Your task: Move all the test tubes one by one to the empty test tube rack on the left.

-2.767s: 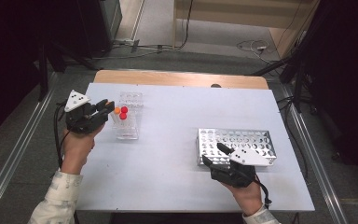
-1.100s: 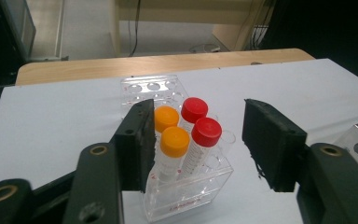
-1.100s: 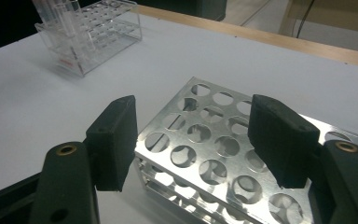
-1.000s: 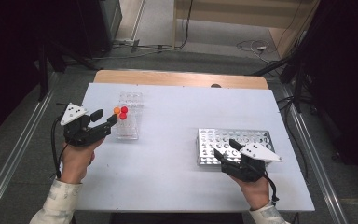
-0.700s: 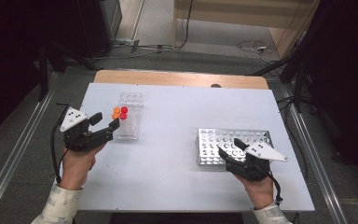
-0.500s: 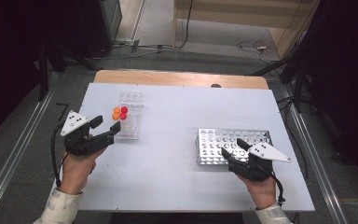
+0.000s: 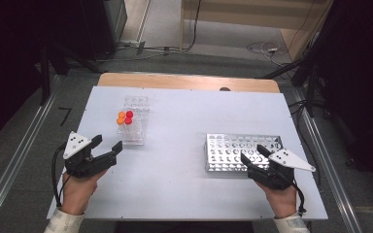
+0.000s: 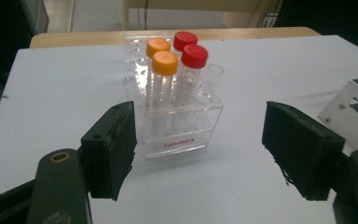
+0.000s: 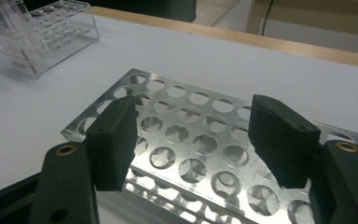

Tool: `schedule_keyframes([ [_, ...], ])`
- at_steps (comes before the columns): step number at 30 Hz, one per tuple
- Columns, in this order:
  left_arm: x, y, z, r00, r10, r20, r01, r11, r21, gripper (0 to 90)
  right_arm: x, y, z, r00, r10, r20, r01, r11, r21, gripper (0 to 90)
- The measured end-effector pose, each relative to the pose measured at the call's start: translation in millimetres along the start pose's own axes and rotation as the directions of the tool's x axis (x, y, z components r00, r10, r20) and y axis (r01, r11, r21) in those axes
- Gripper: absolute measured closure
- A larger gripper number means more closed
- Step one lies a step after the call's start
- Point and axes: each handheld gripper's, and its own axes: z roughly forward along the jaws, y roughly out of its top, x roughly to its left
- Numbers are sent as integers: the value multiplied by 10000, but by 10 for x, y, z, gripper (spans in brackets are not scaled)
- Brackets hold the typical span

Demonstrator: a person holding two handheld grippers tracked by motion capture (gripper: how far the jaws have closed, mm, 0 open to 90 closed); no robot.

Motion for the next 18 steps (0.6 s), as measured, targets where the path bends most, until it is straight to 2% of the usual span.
schedule_keyframes([
  [5,49,-83,-31,9992,-28,-410,25,10000,-68,231,-103,-35,-70,9995,114,302,-113,9999,-33,313],
  [14,143,-162,-58,9965,-65,-829,71,10000,64,216,-289,-137,-207,9946,209,1013,-206,9998,-38,307],
  [18,204,-203,-78,9951,-118,-977,132,9998,139,216,-393,-183,-281,9898,382,1370,-370,9993,-113,305],
])
